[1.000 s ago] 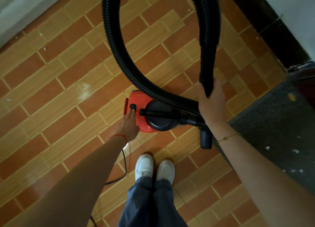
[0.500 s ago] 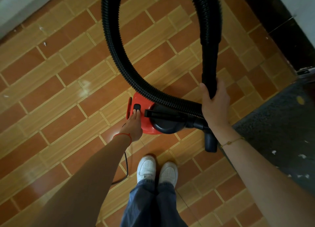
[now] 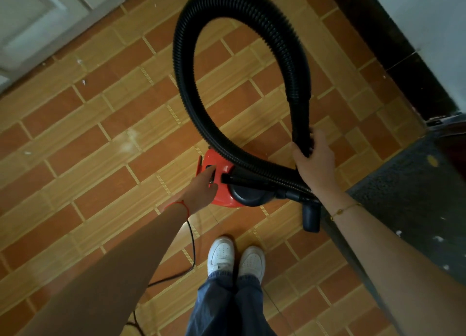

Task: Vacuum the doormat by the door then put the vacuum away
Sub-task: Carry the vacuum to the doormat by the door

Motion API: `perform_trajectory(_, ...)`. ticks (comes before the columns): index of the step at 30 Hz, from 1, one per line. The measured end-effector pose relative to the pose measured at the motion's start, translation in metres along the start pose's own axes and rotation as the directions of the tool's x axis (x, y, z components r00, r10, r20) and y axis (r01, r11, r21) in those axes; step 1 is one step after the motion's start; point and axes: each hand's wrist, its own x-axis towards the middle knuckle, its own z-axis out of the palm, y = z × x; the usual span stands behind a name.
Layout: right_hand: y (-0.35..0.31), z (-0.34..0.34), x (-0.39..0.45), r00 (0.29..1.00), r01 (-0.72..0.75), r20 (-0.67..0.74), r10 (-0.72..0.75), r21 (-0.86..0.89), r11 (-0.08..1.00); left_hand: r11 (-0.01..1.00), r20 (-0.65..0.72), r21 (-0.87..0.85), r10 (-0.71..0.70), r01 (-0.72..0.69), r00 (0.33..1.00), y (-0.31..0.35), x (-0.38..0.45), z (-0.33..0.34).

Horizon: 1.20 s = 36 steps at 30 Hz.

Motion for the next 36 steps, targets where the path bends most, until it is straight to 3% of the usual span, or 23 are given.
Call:
perform_trajectory(3,-0.022,-0.007,0.008,0.999,-0.049,0.005,0.049,0.002,0.999,0.958,-0.064,-0.285,-0.057,0.037,0.996,0.015,-0.004,-0.02)
perform_trajectory(6,-0.046,-0.012,0.013,0.995,-0.095,0.033,0.092,0.081,0.992,0.83,-0.069,-0.558,-0.073,0.023,0.995,0.037,-0.011,-0.045)
perform_trajectory(11,-0.076,-0.019,0.013,0.991,-0.12,0.072,0.111,0.14,0.983,0.638,-0.069,-0.77,-0.076,-0.005,0.995,0.076,-0.022,-0.092)
perform_trajectory(15,-0.101,-0.032,0.013,0.993,-0.116,0.015,0.115,0.159,0.98,0.501,-0.093,-0.865,-0.089,-0.036,0.992,0.096,-0.03,-0.122)
perform_trajectory(21,-0.139,-0.063,0.015,0.985,-0.114,-0.104,0.136,0.197,0.974,0.743,-0.266,-0.657,-0.072,-0.126,0.961,0.131,-0.045,-0.154)
perform_trajectory(24,-0.146,-0.08,0.003,0.992,-0.096,-0.069,0.104,0.108,0.99,0.789,-0.338,-0.582,-0.013,-0.198,0.941,0.154,-0.061,-0.175)
perform_trajectory(28,-0.148,-0.1,-0.017,0.997,-0.069,-0.023,0.068,-0.043,0.997,0.888,-0.397,-0.354,0.143,-0.295,0.907,0.182,-0.081,-0.199)
perform_trajectory(32,-0.154,-0.115,-0.04,0.997,-0.063,0.047,0.069,-0.116,0.991,0.92,-0.321,-0.042,0.358,-0.39,0.877,0.21,-0.105,-0.215)
perform_trajectory(36,-0.154,-0.128,-0.056,0.988,-0.13,0.064,0.139,-0.13,0.983,0.817,-0.111,0.295,0.545,-0.496,0.831,0.232,-0.132,-0.224)
